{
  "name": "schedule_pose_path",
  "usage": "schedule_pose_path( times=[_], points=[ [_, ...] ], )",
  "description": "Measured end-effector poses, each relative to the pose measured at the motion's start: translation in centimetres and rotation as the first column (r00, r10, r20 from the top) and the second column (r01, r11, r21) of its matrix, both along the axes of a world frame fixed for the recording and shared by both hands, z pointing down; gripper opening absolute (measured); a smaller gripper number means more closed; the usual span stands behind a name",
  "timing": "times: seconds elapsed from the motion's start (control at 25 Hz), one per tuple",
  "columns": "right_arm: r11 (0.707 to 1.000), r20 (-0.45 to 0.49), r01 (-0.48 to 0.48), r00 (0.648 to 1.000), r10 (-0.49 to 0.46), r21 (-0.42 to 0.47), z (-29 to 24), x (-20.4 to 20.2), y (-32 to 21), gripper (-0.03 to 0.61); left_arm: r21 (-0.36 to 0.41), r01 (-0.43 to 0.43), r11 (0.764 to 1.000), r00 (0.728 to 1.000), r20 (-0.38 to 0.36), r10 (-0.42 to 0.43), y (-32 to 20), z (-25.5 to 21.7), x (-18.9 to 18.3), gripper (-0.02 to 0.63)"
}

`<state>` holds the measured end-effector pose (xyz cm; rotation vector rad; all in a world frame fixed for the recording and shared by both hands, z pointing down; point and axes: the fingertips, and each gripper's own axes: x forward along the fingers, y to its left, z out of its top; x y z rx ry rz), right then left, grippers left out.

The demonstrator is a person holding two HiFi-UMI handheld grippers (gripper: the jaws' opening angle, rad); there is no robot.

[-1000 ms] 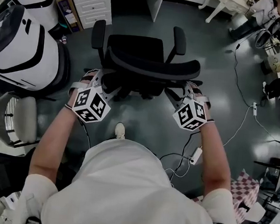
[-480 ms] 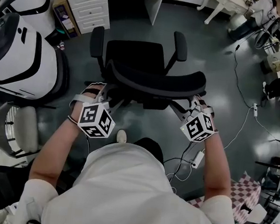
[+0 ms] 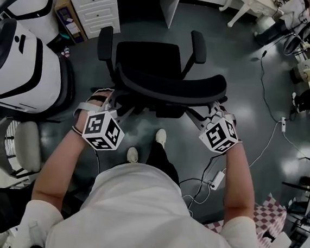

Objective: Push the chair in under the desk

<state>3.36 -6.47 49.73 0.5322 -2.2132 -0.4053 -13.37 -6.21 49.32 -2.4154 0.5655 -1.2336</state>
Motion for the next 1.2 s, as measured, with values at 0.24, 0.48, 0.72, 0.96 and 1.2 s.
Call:
schedule_pose_path(
  times=[0.24, 0.48, 0.72, 0.96, 1.2],
  points=[
    [1.000, 0.006, 0.019, 1.000, -0.019, 0.015, 0.2, 1.1, -3.9, 0.130, -0.012, 0.018, 1.000, 1.000, 0.001, -0.018, -3.6, 0.2, 1.2, 0.133],
    [0.998, 0.012, 0.056, 0.998, -0.057, 0.012, 0.2, 2.6, -7.7, 0.129, -0.023, 0.054, 0.998, 0.999, 0.005, -0.054, -6.9, 0.2, 2.7, 0.133],
    [0.997, 0.011, 0.082, 0.997, -0.081, -0.007, 0.3, 3.8, -11.3, 0.129, -0.014, 0.080, 0.997, 0.997, 0.005, -0.080, -10.1, 0.3, 4.0, 0.135],
    [0.994, 0.013, 0.109, 0.994, -0.109, 0.012, 0.3, 4.8, -14.6, 0.127, -0.036, 0.107, 0.994, 0.994, 0.006, -0.107, -13.3, 0.4, 5.0, 0.133],
    [0.990, 0.017, 0.141, 0.990, -0.141, 0.000, 0.3, 5.6, -17.7, 0.127, -0.027, 0.131, 0.991, 0.991, 0.007, -0.131, -15.8, 0.4, 5.9, 0.133]
  ],
)
